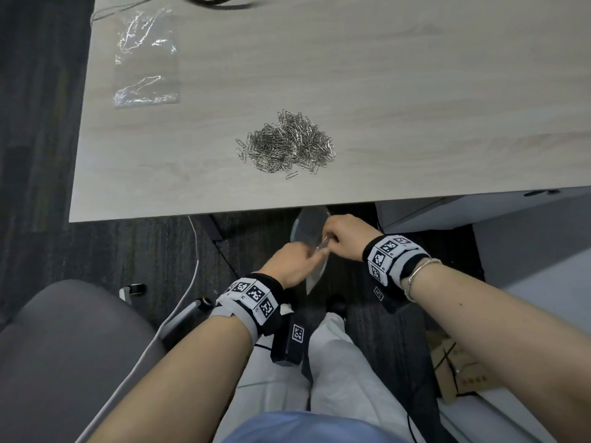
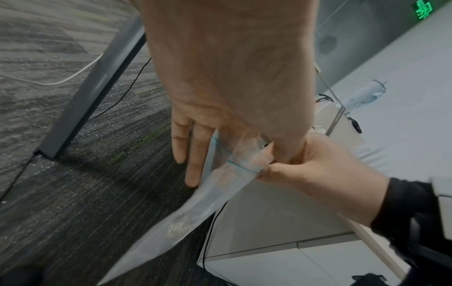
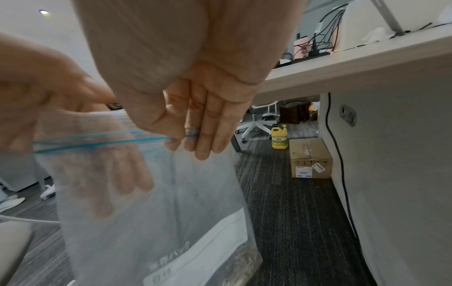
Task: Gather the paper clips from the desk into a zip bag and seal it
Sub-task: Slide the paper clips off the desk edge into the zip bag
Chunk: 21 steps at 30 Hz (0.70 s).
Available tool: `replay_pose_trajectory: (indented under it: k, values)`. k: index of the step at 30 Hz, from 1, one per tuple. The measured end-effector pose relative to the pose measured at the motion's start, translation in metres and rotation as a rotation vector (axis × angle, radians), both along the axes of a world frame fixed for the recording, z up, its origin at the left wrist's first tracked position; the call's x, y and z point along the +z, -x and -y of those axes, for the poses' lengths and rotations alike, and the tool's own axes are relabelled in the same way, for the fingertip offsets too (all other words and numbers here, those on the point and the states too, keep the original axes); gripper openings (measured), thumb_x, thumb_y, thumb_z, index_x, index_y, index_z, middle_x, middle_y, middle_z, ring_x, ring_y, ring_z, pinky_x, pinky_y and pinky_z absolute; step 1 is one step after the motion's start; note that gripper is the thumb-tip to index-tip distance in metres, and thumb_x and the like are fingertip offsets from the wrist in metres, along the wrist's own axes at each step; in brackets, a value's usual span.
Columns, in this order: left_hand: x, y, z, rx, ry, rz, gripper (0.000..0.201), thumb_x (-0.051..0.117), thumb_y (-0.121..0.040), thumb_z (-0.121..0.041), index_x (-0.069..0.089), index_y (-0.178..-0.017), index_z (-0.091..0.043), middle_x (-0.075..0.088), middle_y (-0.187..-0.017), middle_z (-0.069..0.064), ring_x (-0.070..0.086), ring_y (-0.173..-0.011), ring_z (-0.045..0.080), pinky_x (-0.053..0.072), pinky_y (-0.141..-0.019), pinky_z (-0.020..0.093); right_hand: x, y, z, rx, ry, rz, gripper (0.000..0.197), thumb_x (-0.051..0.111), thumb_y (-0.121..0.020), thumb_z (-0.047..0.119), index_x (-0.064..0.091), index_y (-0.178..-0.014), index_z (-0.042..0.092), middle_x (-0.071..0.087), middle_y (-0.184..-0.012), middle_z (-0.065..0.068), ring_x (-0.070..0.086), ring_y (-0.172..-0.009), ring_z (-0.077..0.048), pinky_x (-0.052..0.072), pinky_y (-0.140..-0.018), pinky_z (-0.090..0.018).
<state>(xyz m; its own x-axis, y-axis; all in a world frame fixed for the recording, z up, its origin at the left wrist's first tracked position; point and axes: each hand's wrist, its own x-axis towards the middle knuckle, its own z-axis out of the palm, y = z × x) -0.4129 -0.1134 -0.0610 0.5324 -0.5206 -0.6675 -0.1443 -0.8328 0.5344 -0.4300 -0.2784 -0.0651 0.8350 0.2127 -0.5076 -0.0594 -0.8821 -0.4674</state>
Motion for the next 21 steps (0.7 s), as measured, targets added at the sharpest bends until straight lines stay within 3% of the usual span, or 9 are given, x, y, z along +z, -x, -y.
replay_pose_trajectory:
  k: [2,5,9,12,15,18,21]
  values:
    - [-0.003,0.002,0.001,-0.028,-0.011,0.009,0.039,0.048,-0.091,-0.046,0.061,-0.082,-0.011,0.06,-0.082,0.006,0.059,-0.078,0.021,0.041,-0.067,0.03,0.001,-0.001,0.007,-0.004,0.004,0.009,0.021,0.05,-0.08,0.01,0.067,-0.09,0.008,0.062,-0.101,-0.007,0.058,-0.092,-0.025,0.048,-0.082,-0.037]
    - [-0.006,0.002,0.002,-0.051,0.014,0.156,0.027,0.052,-0.093,-0.027,0.066,-0.092,-0.004,0.061,-0.097,0.014,0.059,-0.093,0.029,0.041,-0.075,0.03,0.001,-0.002,0.014,0.008,0.012,0.013,0.023,0.048,-0.081,0.008,0.067,-0.094,0.008,0.062,-0.103,-0.009,0.059,-0.096,-0.029,0.048,-0.085,-0.039]
    - [-0.007,0.006,0.006,0.028,0.067,0.277,0.018,0.056,-0.089,-0.016,0.067,-0.096,-0.003,0.056,-0.108,0.014,0.056,-0.099,0.031,0.044,-0.082,0.034,0.005,-0.002,0.015,-0.027,-0.039,0.136,0.029,0.046,-0.083,0.007,0.065,-0.104,0.014,0.062,-0.112,-0.005,0.058,-0.103,-0.025,0.046,-0.09,-0.037]
    - [-0.004,0.006,0.006,0.113,0.075,0.312,0.016,0.055,-0.088,-0.014,0.066,-0.091,-0.003,0.056,-0.108,0.013,0.056,-0.097,0.031,0.041,-0.079,0.032,0.013,-0.008,0.013,-0.116,-0.119,0.29,0.029,0.046,-0.083,0.005,0.064,-0.104,0.011,0.062,-0.11,-0.007,0.059,-0.101,-0.027,0.046,-0.089,-0.039]
    - [0.002,0.003,0.008,0.156,0.092,0.333,0.013,0.052,-0.086,-0.009,0.059,-0.078,-0.003,0.054,-0.097,0.013,0.054,-0.089,0.031,0.035,-0.071,0.028,0.017,-0.023,0.018,-0.241,-0.161,0.397,0.036,0.045,-0.083,0.0,0.06,-0.114,0.01,0.057,-0.117,-0.009,0.056,-0.106,-0.026,0.044,-0.092,-0.036]
    - [-0.002,-0.001,0.009,0.183,0.103,0.299,0.013,0.053,-0.085,-0.009,0.058,-0.074,-0.004,0.049,-0.086,0.008,0.055,-0.088,0.033,0.035,-0.069,0.027,0.012,-0.046,0.026,-0.292,-0.126,0.438,0.048,0.042,-0.084,-0.002,0.049,-0.131,0.008,0.046,-0.136,-0.012,0.043,-0.126,-0.026,0.031,-0.108,-0.032]
    - [-0.011,-0.006,0.009,0.145,0.07,0.264,0.018,0.052,-0.09,-0.019,0.062,-0.084,-0.005,0.061,-0.103,0.015,0.052,-0.113,0.036,0.045,-0.084,0.035,0.005,-0.069,0.03,-0.25,-0.045,0.389,0.055,0.038,-0.088,0.001,0.034,-0.142,0.008,0.027,-0.152,-0.013,0.025,-0.14,-0.026,0.014,-0.116,-0.032]
